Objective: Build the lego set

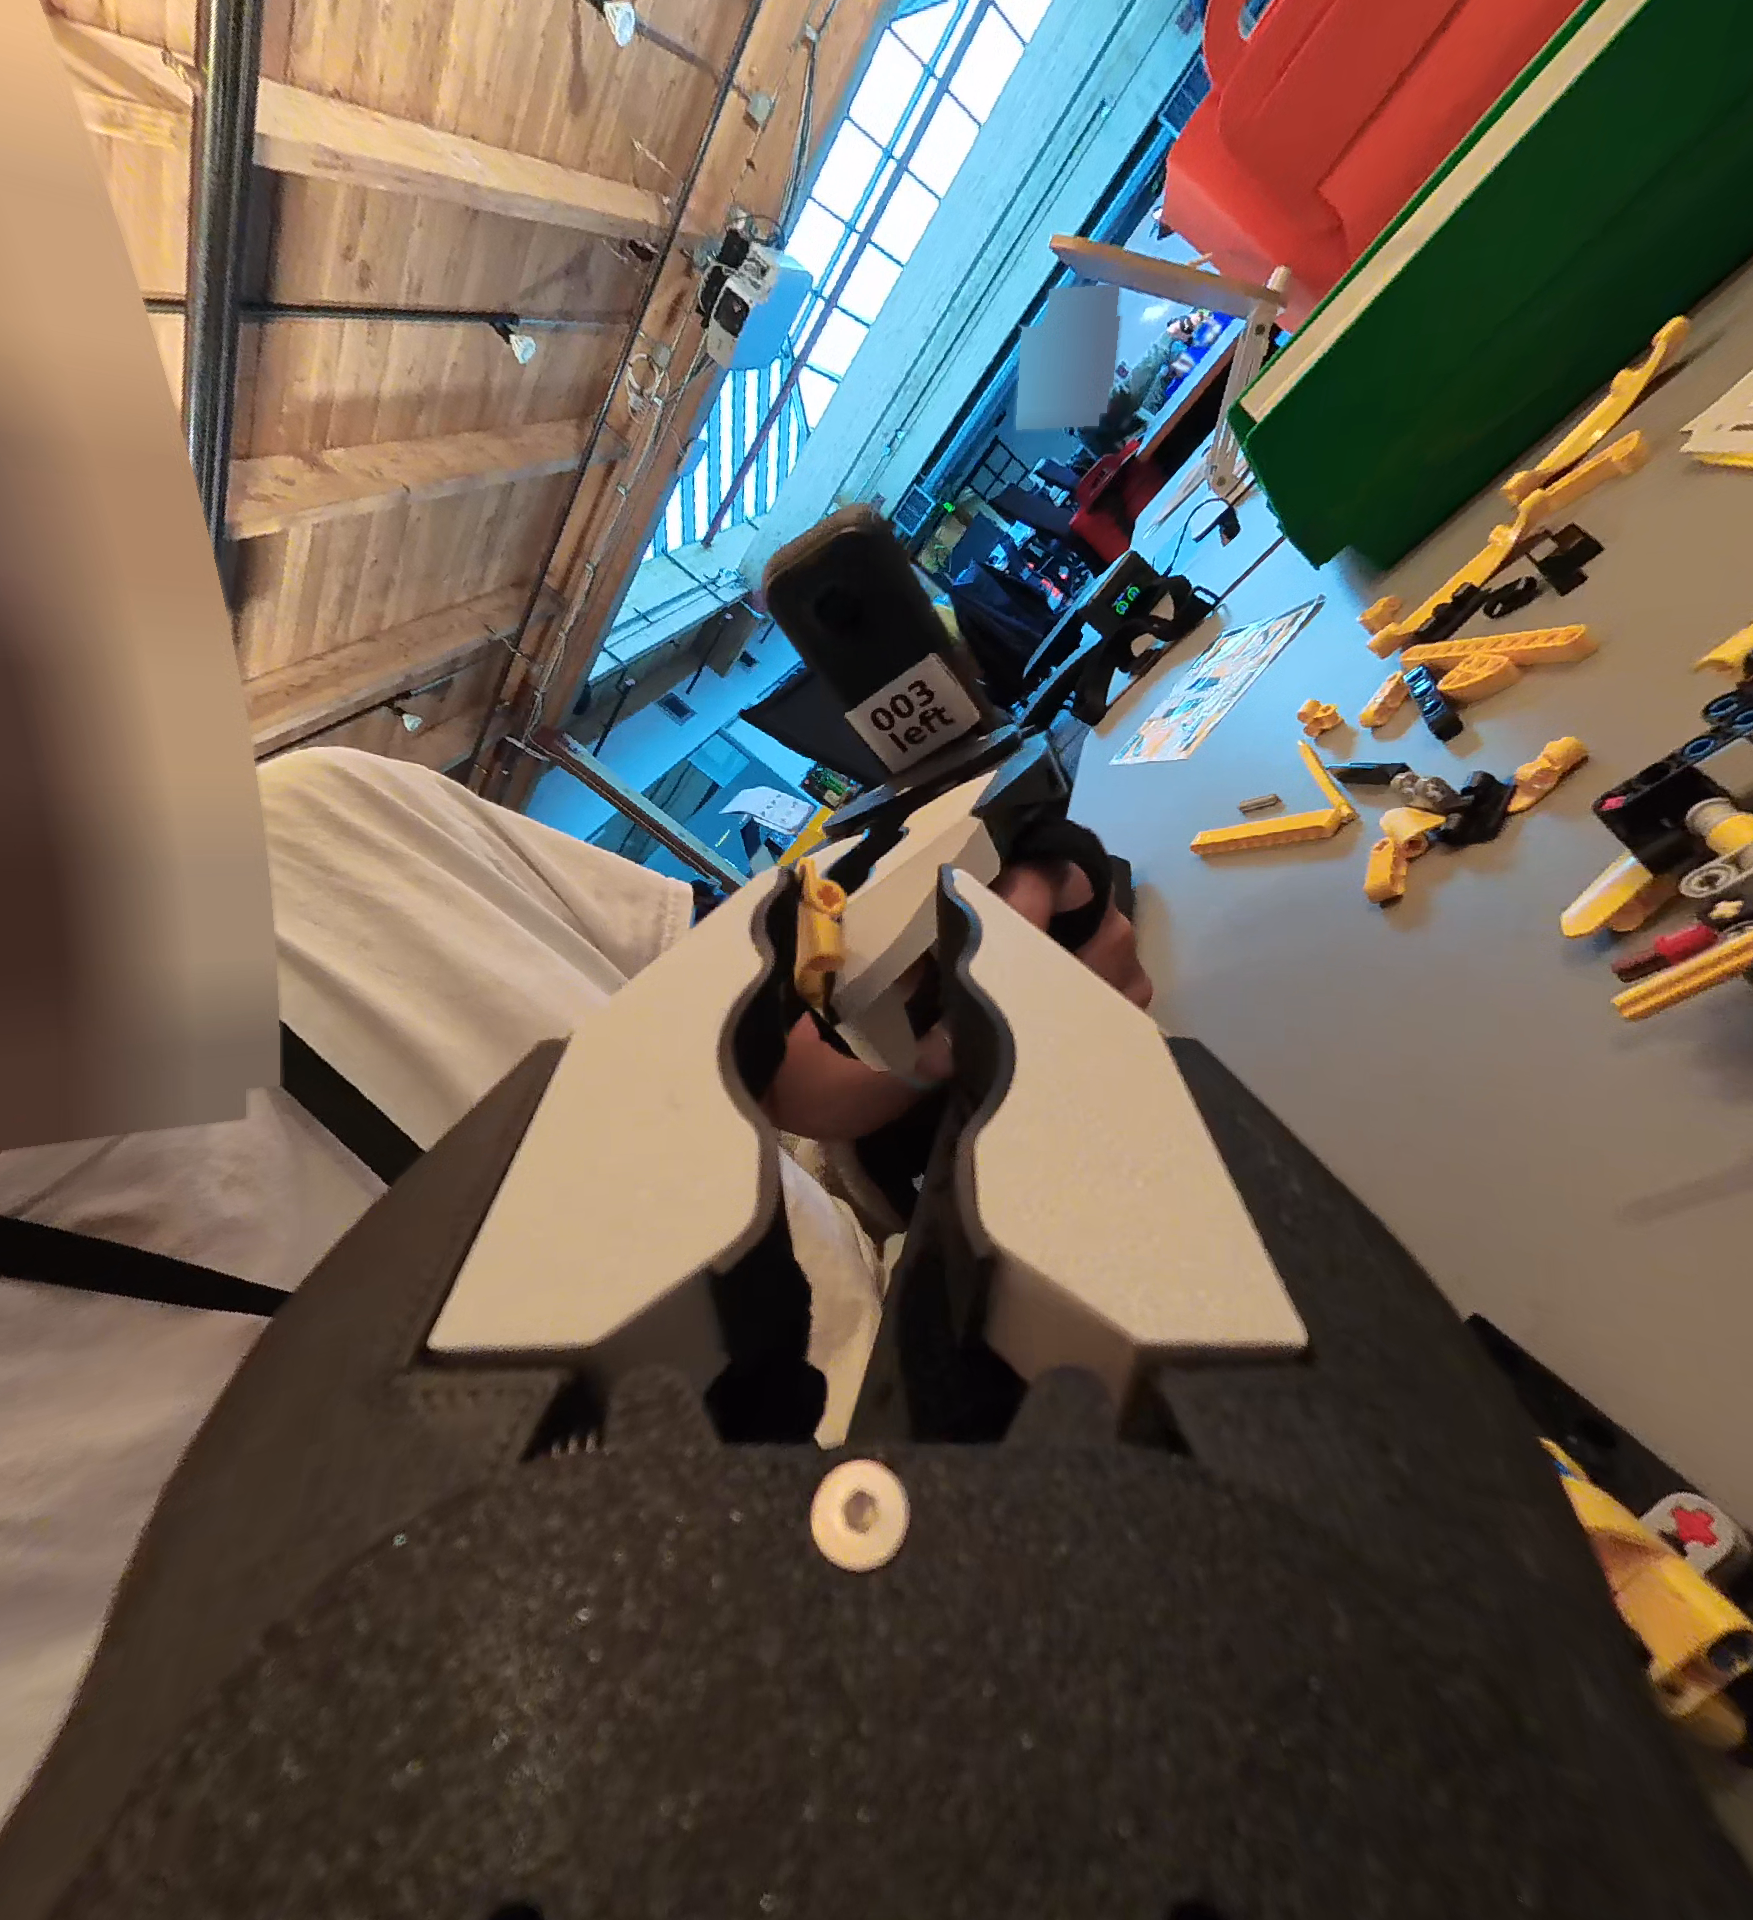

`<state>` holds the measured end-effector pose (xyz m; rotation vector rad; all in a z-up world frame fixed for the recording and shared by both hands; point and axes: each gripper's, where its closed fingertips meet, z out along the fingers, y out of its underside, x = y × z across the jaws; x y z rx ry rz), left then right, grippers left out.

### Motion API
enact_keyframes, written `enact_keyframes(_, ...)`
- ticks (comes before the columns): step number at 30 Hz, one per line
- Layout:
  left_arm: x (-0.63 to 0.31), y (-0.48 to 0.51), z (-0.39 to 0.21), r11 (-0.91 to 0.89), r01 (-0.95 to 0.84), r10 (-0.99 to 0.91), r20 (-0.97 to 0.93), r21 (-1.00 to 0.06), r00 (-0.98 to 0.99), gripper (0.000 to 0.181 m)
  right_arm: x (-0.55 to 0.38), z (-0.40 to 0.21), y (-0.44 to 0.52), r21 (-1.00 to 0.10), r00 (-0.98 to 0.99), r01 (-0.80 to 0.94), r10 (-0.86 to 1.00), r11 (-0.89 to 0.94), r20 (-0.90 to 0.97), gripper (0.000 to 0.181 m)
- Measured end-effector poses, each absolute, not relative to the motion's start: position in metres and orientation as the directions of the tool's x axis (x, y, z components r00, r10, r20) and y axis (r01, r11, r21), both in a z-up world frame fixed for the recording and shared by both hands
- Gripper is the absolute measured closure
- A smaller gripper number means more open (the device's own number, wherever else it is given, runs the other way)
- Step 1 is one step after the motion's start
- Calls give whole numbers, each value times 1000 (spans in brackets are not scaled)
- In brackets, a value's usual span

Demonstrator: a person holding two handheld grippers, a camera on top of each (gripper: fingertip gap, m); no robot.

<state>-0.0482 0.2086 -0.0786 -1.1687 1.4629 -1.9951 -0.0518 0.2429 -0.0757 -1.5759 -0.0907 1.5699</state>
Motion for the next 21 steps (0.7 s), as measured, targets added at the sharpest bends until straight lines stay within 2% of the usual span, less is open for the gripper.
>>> enact_keyframes(1, -48, 209, -79, -371, -151, -727, 388, -916, -567, 174, -48, -76, 244, -604, 204, -522, 599, -603, -774, 159)
enact_keyframes(3, -50, 207, -76, -374, -143, -717, 383, -916, -582, 175, -34, -74, 249, -597, 230, -573, 589, -561, -775, 177)
enact_keyframes(6, -48, 211, -77, -386, -143, -724, 396, -911, -565, 174, -30, -69, 245, -602, 217, -567, 603, -562, -767, 159)
enact_keyframes(9, -47, 222, -73, -429, -115, -729, 418, -896, -541, 174, -47, -72, 238, -630, 211, -497, 621, -597, -755, 157)
enact_keyframes(17, -43, 225, -77, -378, -91, -787, 372, -921, -492, 175, -51, -77, 244, -560, 143, -546, 589, -623, -795, 168)
enact_keyframes(21, -39, 227, -84, -375, -123, -797, 388, -919, -463, 174, -47, -79, 248, -588, 197, -549, 591, -594, -782, 172)
